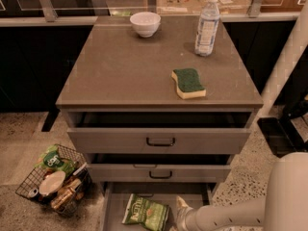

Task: Pick green jalapeno chip bag from bottom drawer and place on counter

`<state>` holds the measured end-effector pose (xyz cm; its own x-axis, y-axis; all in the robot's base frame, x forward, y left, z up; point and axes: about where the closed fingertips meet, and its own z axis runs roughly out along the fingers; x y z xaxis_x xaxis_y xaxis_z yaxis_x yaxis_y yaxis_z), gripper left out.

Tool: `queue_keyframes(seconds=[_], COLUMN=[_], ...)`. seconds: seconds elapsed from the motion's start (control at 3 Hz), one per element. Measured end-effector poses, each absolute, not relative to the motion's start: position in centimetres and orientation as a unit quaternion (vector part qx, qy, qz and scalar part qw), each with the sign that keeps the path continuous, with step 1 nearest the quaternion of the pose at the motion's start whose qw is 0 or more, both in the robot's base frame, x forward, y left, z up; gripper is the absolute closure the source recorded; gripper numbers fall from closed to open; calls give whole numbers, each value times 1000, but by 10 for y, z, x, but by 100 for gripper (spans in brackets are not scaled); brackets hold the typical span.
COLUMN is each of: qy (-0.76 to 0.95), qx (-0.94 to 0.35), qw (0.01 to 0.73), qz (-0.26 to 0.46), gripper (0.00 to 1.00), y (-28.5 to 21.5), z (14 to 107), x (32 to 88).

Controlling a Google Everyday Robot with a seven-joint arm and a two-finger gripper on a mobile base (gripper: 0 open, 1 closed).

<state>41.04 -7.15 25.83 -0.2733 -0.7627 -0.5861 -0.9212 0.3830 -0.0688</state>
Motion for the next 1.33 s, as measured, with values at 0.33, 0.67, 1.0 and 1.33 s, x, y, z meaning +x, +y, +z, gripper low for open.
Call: queue_keyframes(seconds=[0.33, 0.67, 1.0, 1.33], qy=[785, 780, 769, 755], qx=[-537, -539, -545, -549], qw=[274, 277, 279, 287], qz=[144, 156, 182, 217], gripper=[0, 0, 0, 0], y=[-71, -65, -55, -41], z=[259, 248, 224, 194], x=[410, 421, 437, 452])
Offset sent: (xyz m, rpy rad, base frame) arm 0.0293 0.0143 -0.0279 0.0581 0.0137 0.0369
